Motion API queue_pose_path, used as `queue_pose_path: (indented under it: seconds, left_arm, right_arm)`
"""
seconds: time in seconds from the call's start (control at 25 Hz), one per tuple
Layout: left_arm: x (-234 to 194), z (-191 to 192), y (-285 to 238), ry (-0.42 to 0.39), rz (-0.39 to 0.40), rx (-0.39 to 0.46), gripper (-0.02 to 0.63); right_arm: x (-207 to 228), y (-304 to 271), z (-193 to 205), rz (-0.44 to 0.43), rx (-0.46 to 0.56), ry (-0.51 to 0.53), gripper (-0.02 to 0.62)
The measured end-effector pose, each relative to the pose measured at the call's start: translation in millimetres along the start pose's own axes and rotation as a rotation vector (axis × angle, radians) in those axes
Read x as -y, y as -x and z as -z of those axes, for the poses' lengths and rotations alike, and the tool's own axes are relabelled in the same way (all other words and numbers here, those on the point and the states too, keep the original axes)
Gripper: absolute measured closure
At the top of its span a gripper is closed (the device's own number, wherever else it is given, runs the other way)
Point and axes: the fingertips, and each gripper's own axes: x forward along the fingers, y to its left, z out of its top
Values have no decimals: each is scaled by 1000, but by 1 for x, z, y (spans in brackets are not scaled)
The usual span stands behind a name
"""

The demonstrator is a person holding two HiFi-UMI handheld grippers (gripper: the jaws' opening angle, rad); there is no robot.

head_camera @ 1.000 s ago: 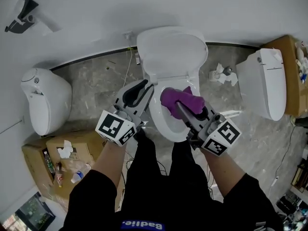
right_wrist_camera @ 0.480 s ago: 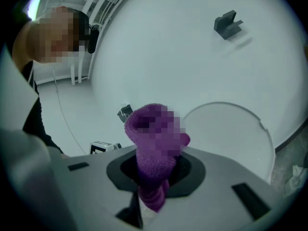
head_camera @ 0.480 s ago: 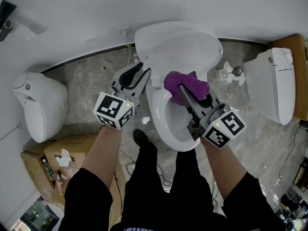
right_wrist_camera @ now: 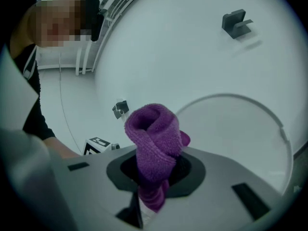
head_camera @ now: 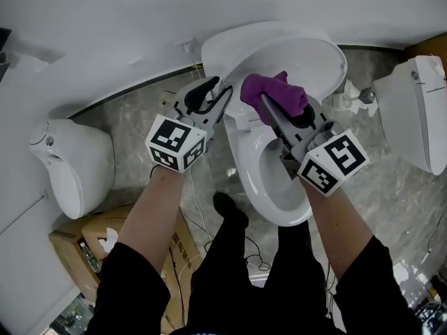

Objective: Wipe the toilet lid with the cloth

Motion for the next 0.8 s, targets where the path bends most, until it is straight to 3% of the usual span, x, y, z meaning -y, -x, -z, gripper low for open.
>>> queue_pose_path:
  seconds: [0.32,0.8]
  left_arm:
    - [-7,5,-6,-7,18,2,523]
    - [-11,4,-5,11,-15,-9,525]
  right_arm:
    - [15,-30,-22,-10,54,123,512]
    - [78,-8,-40,70,103,151,512]
